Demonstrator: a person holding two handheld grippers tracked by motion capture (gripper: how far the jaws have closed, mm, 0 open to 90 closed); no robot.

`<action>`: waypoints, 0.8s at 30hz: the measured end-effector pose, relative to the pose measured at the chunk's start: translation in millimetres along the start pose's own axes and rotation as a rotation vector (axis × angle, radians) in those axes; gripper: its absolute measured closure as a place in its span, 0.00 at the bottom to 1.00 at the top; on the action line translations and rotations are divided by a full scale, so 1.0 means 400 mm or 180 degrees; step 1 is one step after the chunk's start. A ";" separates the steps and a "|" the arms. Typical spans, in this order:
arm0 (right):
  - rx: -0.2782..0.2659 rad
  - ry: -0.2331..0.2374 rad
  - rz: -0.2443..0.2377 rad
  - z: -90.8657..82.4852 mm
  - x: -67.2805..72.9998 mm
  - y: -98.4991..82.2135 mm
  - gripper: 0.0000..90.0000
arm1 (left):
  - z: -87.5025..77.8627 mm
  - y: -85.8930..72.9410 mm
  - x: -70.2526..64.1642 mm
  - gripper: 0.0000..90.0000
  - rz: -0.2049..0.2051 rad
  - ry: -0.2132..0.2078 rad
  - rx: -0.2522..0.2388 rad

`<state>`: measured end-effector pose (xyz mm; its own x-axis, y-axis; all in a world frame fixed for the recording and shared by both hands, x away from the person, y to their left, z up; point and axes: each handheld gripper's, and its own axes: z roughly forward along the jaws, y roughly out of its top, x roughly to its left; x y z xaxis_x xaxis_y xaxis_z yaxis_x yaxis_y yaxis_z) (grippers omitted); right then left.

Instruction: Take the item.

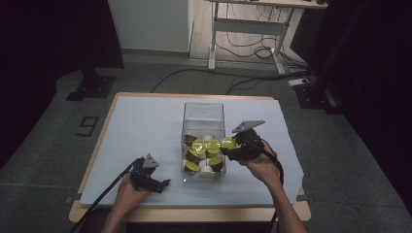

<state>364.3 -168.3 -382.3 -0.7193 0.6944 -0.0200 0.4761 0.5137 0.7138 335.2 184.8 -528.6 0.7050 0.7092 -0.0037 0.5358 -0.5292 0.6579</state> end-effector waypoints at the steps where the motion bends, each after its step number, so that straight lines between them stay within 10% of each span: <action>1: 0.0000 -0.0016 -0.0003 -0.002 -0.003 -0.001 0.42 | 0.000 0.000 0.000 0.00 0.0000 0.0000 0.0000; 24: 0.0021 -0.0393 0.0133 -0.055 -0.103 -0.071 0.42 | 0.000 0.000 0.000 0.00 -0.0002 0.0000 0.0000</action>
<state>369.4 -222.5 -386.5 -0.6313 0.7717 -0.0767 0.5079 0.4862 0.7111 335.2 184.7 -528.7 0.7047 0.7095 -0.0041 0.5363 -0.5287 0.6579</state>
